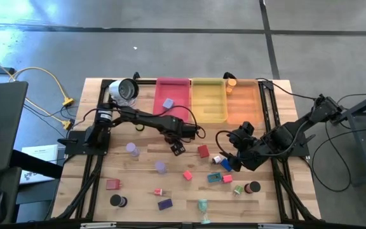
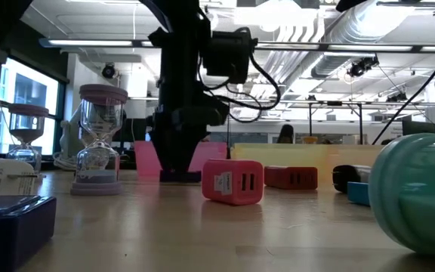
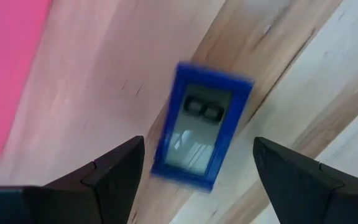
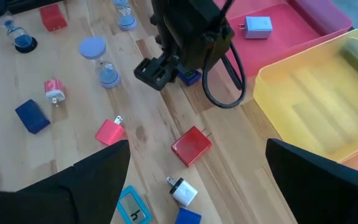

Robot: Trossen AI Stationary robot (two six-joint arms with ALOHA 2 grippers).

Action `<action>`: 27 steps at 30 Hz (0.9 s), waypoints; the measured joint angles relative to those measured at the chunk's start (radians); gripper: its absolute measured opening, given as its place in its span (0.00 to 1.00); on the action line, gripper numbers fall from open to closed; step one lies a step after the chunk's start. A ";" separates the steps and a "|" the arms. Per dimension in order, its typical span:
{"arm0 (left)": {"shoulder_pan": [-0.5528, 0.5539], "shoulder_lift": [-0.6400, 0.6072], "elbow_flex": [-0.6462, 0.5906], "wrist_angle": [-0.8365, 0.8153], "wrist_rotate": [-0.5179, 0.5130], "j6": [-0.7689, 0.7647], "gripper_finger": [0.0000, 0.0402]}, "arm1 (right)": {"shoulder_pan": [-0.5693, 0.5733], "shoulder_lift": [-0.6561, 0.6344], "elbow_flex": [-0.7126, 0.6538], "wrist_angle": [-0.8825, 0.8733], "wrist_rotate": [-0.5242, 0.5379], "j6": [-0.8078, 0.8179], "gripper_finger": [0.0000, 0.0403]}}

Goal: Pick & Place Office items
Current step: Put the top purple digital clock into the yellow bin

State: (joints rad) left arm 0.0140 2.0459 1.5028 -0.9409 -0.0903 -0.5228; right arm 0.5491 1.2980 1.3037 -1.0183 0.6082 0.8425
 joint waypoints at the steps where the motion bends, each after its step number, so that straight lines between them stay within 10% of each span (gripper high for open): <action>1: 0.002 0.002 0.000 0.000 0.007 0.004 0.72 | 0.000 0.000 0.000 0.002 0.000 0.000 0.91; 8: -0.001 0.014 0.003 -0.021 0.017 0.006 0.66 | 0.000 0.000 0.000 0.002 -0.001 0.028 0.91; 16: -0.016 0.010 0.000 -0.113 0.037 -0.004 0.35 | -0.002 0.000 0.000 0.034 0.001 0.029 0.91; 27: -0.061 -0.148 -0.002 -0.157 0.051 -0.036 0.35 | -0.013 0.000 0.000 0.081 0.053 0.014 0.91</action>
State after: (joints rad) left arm -0.0474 1.8976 1.5006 -1.0982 -0.0395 -0.5584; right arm 0.5358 1.2980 1.3037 -0.9373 0.6616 0.8565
